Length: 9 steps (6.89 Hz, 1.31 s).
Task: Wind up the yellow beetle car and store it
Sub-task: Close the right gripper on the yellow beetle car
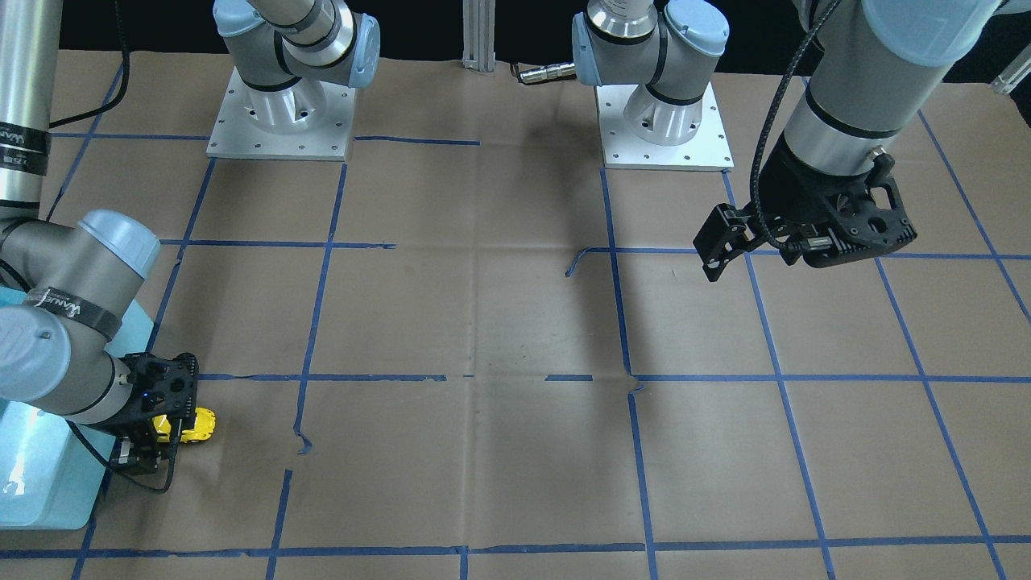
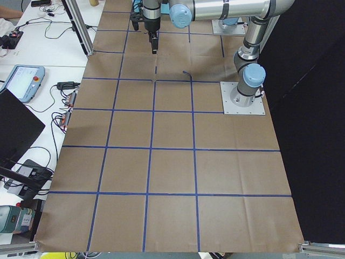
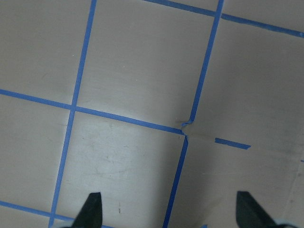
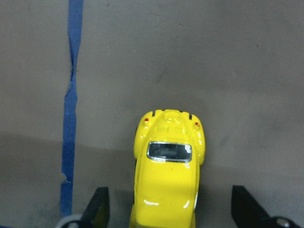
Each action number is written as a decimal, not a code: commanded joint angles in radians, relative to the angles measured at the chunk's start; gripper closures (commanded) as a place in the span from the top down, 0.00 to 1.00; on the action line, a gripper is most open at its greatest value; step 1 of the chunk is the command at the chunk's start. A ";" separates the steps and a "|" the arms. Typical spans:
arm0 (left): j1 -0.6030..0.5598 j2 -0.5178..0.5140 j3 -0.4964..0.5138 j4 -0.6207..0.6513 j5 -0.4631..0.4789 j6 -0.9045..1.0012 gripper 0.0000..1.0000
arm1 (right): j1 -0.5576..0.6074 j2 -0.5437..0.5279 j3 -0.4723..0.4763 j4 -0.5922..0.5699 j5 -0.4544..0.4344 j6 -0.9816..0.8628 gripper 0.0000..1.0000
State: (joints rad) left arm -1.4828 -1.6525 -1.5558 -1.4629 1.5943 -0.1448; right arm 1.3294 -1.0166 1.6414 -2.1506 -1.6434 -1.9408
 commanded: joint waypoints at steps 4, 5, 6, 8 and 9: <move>-0.002 -0.004 -0.004 0.016 0.004 -0.005 0.99 | 0.004 -0.019 -0.012 0.005 0.003 0.020 0.08; -0.001 0.000 -0.003 0.015 0.009 -0.007 0.99 | 0.005 -0.052 -0.012 0.011 0.031 0.060 0.08; -0.001 0.025 -0.019 0.015 0.009 -0.007 0.99 | 0.007 -0.095 -0.015 0.029 0.037 0.118 0.08; -0.001 0.020 0.006 0.000 0.018 -0.007 0.99 | 0.008 -0.205 -0.014 0.113 0.051 0.239 0.08; -0.001 0.016 0.005 0.000 0.019 0.004 0.99 | 0.001 -0.253 -0.012 0.130 0.053 0.294 0.08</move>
State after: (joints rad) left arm -1.4834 -1.6375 -1.5541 -1.4602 1.6107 -0.1499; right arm 1.3357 -1.2100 1.6286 -2.0500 -1.5938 -1.7125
